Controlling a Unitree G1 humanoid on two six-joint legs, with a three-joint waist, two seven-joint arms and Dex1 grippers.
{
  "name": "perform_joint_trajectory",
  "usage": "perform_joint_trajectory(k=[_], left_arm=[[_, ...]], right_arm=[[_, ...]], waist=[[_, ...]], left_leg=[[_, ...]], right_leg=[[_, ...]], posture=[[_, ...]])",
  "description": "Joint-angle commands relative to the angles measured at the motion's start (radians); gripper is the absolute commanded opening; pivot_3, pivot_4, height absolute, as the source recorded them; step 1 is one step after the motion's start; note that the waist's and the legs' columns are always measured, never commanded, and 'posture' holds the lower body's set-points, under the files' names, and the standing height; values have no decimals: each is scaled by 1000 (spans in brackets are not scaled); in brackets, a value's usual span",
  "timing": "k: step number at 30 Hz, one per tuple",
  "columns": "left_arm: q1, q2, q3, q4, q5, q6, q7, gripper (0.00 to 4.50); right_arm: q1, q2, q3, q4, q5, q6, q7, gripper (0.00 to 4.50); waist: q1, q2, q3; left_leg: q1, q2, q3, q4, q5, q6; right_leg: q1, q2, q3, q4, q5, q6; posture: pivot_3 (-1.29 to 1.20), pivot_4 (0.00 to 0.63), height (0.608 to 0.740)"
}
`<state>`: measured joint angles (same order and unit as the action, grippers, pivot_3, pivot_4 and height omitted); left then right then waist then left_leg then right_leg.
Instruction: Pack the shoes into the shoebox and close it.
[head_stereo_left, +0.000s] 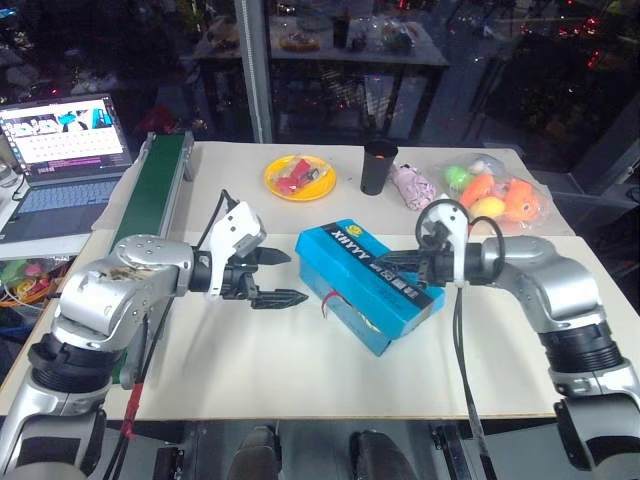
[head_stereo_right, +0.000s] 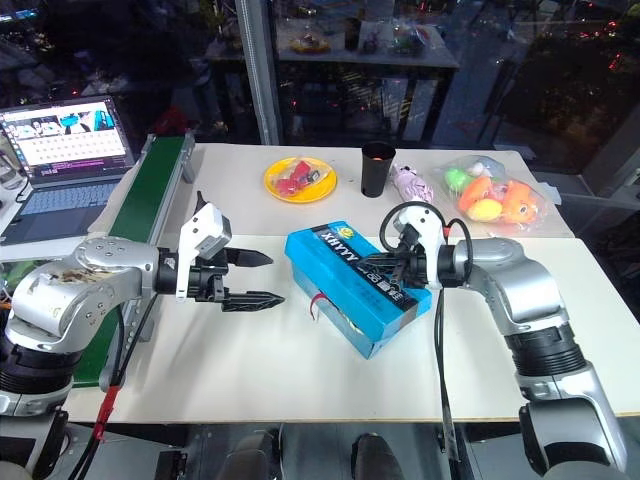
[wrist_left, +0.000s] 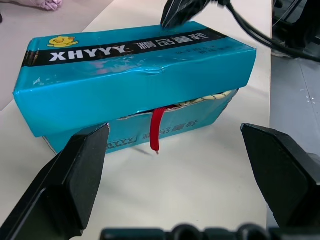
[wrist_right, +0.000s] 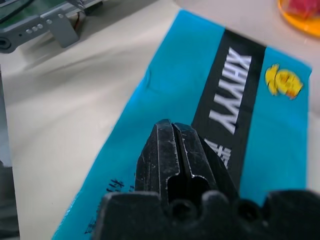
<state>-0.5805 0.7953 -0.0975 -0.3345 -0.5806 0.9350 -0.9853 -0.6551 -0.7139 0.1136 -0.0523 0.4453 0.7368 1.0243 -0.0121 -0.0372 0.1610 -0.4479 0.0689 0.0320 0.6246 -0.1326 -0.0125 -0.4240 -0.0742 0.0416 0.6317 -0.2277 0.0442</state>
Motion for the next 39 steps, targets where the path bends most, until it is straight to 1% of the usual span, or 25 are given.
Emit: perform_joint_trajectory(k=[1, 4, 11, 15, 17, 18, 20, 21, 26, 27, 28, 29, 32, 33, 35, 39], left_arm=[[11, 7, 0, -17, -6, -14, -13, 4500], [19, 1, 4, -17, -21, 7, -12, 4500], [40, 2, 19, -22, -21, -14, -10, 4500], [56, 2, 7, -29, -7, -30, -4, 4500], [61, 2, 12, -35, -21, -23, -11, 3972], [63, -1, 15, -39, -30, -19, -12, 3842], [68, -1, 12, -44, -34, -18, -15, 3182], [72, 0, 3, -46, -29, -23, -17, 2732], [82, -24, -43, -36, 15, -53, 6, 923], [82, -33, -60, -28, 33, -65, 15, 471], [84, -48, -82, -20, 54, -79, 25, 208], [87, -66, -104, -11, 72, -93, 37, 88], [99, -112, -156, 11, 112, -129, 50, 88], [104, -124, -179, 29, 145, -158, 59, 88], [111, -189, -209, 89, 193, -206, 108, 88], [115, -256, -232, 158, 248, -275, 131, 88]], right_arm=[[-17, -15, -34, -39, 10, 12, -5, 42], [-11, -15, -36, -38, 6, 11, -8, 42], [-5, -13, -43, -23, -3, 1, -26, 42], [-5, -12, -45, -22, -2, 2, -34, 42], [-5, -12, -46, -25, -1, 4, -36, 0], [-3, -12, -47, -27, -1, 5, -39, 0], [-1, -12, -50, -30, 1, 7, -44, 0], [0, -12, -51, -31, 1, 7, -46, 0], [3, -13, -54, -32, 1, 6, -56, 0], [3, -13, -55, -32, 0, 6, -58, 0], [4, -13, -56, -31, 0, 5, -59, 0], [4, -14, -56, -31, -1, 4, -62, 0], [1, -13, -57, -29, 0, 6, -68, 0], [0, -13, -57, -30, 1, 7, -70, 0], [0, -15, -57, -33, 3, 10, -72, 0], [3, -19, -59, -47, 7, 21, -77, 0]], waist=[[0, 0, 0], [-1, 0, 0], [0, 0, 1], [0, 0, 1], [0, 0, 1], [0, 0, 1], [0, 0, 1], [0, 0, 1], [0, 0, 1], [0, 0, 1], [0, 0, 1], [0, 0, 1], [1, 0, 1], [1, 0, 1], [1, 0, 1], [2, 0, 1]], left_leg=[[0, 0, 0, 0, 0, 0], [0, 0, 0, 1, 0, 0], [0, 0, 0, 2, 0, 0], [0, 0, 0, 1, 0, 0], [0, 0, 0, 1, 0, 0], [0, 0, 0, 1, 0, 0], [0, 0, 0, 1, 0, 0], [0, 0, 0, 1, 0, 0], [0, 0, 0, 2, 0, 0], [0, 0, 0, 2, 0, 0], [0, 0, 0, 2, 0, 0], [0, 0, 0, 2, 0, 0], [0, 0, 0, 2, 0, 0], [0, 0, 0, 2, 0, 0], [0, 0, 0, 2, 0, 0], [0, 0, 0, 2, 0, 0]], right_leg=[[0, 0, 0, 0, -1, 1], [0, 0, 0, 0, -1, 0], [0, -1, 0, 0, -1, -1], [0, -1, 0, 0, -1, -1], [0, -1, 0, 0, -1, -1], [0, -1, 0, 0, -1, -1], [0, -1, 0, 0, -1, -1], [0, -1, 0, 0, -1, -1], [0, -1, 0, 0, -1, -1], [0, -1, 0, 0, -1, -1], [0, -1, 0, 0, -1, -1], [0, -1, 0, 0, -1, -1], [1, -1, 0, 0, -1, -1], [1, -1, 0, 0, -1, -1], [0, -1, 0, 0, -1, -1], [0, 0, 0, 0, 0, -1]], posture=[[0, 150, 736], [0, 150, 736], [0, 150, 736], [0, 150, 736], [0, 150, 736], [0, 150, 736], [0, 150, 736], [0, 150, 736], [0, 150, 736], [0, 150, 736], [0, 150, 736], [0, 150, 736], [0, 150, 736], [0, 150, 736], [0, 150, 736], [0, 150, 736]])
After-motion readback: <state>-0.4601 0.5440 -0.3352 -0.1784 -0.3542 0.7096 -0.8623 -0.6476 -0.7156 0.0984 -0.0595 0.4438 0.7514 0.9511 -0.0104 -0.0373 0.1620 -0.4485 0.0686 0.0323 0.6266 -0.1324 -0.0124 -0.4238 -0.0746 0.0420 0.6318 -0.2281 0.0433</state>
